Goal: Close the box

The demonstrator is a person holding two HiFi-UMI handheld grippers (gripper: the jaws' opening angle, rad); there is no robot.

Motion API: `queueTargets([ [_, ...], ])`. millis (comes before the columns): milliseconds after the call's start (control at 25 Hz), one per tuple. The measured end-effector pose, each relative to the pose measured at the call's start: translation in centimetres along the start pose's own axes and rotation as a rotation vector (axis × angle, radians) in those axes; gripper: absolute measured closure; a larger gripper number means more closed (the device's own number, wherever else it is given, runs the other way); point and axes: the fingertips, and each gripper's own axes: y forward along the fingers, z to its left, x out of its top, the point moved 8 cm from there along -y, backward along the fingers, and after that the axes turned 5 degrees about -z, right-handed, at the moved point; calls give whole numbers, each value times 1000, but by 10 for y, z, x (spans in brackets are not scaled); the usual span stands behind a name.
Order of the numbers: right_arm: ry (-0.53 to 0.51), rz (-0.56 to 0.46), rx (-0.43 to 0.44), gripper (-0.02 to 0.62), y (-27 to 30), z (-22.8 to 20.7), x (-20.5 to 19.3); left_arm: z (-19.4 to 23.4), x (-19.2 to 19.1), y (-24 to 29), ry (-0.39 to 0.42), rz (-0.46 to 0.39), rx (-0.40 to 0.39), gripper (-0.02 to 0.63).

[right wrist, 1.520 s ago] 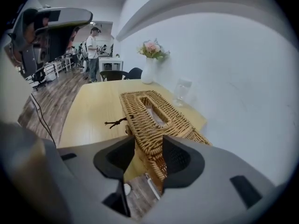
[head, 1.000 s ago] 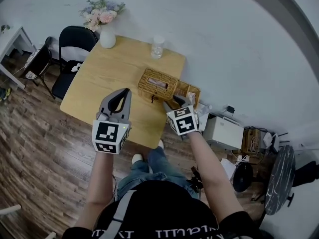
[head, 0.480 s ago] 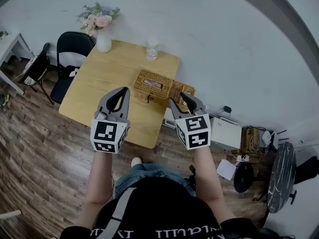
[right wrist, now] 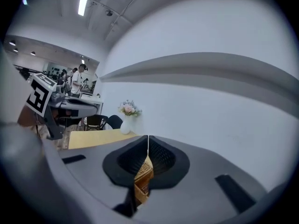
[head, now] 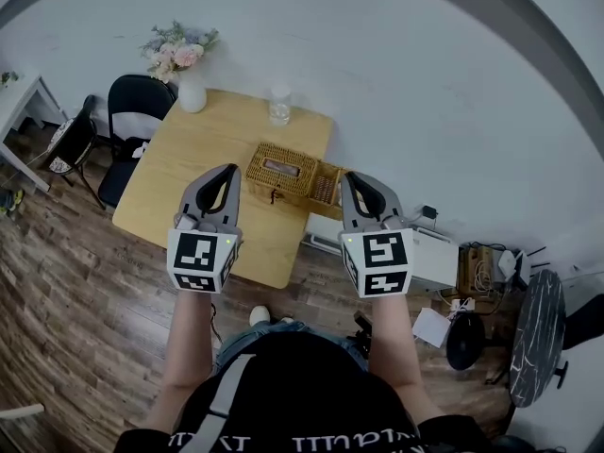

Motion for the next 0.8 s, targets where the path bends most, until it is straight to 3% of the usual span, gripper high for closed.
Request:
queueTargets([
  [320,11,-67,-67,581,-10,-22,11,4,27,12,60,-48,23,594],
  [800,33,-131,-100,583,-14,-35,15,11,45,16,59,-93,56,594],
])
